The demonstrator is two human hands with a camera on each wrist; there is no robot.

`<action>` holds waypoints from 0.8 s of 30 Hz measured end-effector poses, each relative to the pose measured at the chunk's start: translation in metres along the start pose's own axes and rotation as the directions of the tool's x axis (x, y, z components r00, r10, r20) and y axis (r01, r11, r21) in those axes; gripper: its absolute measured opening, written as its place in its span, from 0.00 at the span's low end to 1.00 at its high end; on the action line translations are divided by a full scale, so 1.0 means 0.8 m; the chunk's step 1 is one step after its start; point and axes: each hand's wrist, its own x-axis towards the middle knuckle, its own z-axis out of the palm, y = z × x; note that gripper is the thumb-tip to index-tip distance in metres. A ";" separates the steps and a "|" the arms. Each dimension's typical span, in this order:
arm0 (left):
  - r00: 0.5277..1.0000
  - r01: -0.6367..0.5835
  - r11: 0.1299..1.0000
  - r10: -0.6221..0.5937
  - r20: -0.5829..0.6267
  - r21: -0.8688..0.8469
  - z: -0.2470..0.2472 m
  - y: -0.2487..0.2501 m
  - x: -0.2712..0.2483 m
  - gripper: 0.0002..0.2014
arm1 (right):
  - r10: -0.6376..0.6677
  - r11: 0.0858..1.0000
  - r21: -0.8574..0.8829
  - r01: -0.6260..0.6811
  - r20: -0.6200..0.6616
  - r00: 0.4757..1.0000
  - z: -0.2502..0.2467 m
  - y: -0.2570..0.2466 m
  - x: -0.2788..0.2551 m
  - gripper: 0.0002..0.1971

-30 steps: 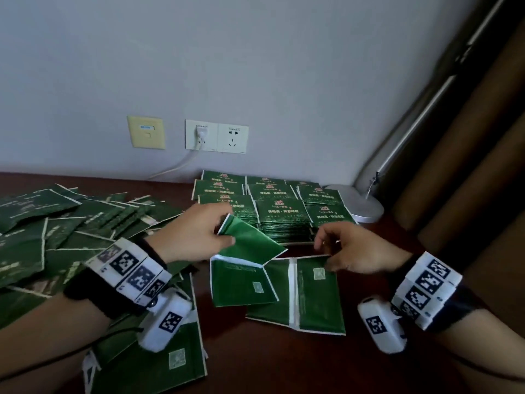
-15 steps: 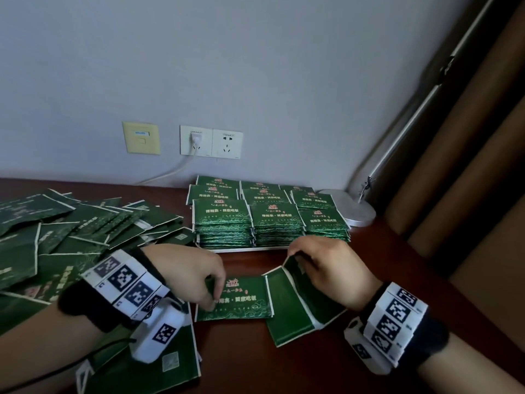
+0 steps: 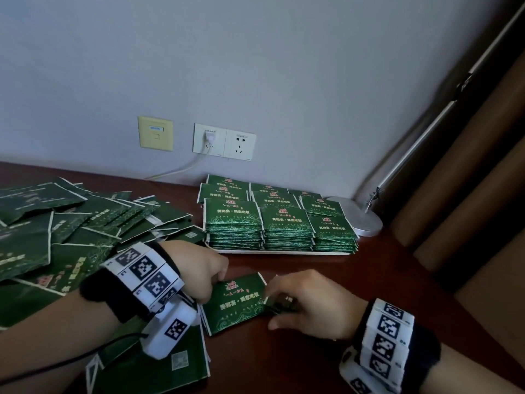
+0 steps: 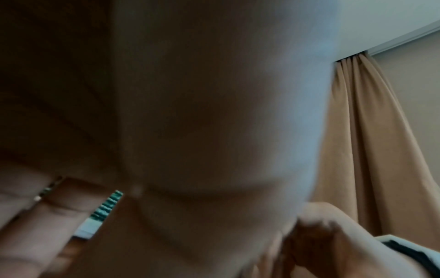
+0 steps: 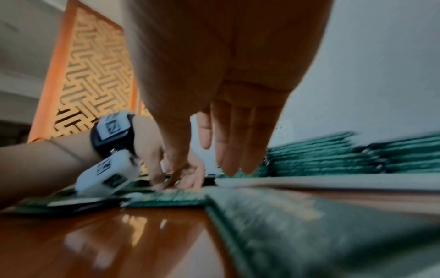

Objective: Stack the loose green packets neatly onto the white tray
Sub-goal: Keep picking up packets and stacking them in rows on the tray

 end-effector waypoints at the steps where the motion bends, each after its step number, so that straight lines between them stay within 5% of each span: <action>1: 1.000 -0.004 1.000 0.004 0.005 0.002 -0.002 0.001 -0.001 0.23 | 0.073 0.997 0.042 -0.071 -0.057 0.996 -0.003 0.005 -0.004 0.22; 3: 1.000 0.002 1.000 -0.002 0.005 0.002 -0.003 0.003 0.001 0.22 | 0.249 0.968 0.054 -0.243 -0.135 0.959 -0.015 0.023 -0.014 0.26; 6: 0.999 0.027 0.999 -0.027 -0.019 -0.022 0.000 0.003 0.007 0.16 | 0.492 0.870 -0.061 -0.490 0.024 0.870 -0.022 0.043 -0.027 0.35; 10: 1.000 0.001 0.999 -0.001 -0.010 0.037 0.002 0.006 0.010 0.32 | 0.576 0.818 -0.141 -0.558 0.208 0.791 -0.010 0.049 -0.032 0.34; 16: 0.996 -0.074 0.996 0.071 0.058 0.057 0.005 0.009 0.018 0.26 | 0.499 0.811 0.252 -0.528 0.171 0.849 -0.033 0.064 -0.036 0.22; 20: 0.971 -0.172 0.978 0.148 -0.188 -0.121 0.004 0.001 0.022 0.13 | 0.440 0.761 0.543 -0.356 -0.028 0.898 -0.072 0.086 -0.037 0.20; 22: 0.925 -0.234 0.926 0.118 -0.360 -0.297 -0.003 -0.005 0.021 0.13 | 0.486 0.742 0.619 -0.256 -0.234 0.842 -0.094 0.097 -0.029 0.23; 24: 0.854 -0.327 0.805 0.027 -0.520 -0.495 -0.015 -0.012 0.019 0.12 | 0.575 0.649 0.750 -0.123 -0.379 0.725 -0.109 0.111 -0.017 0.24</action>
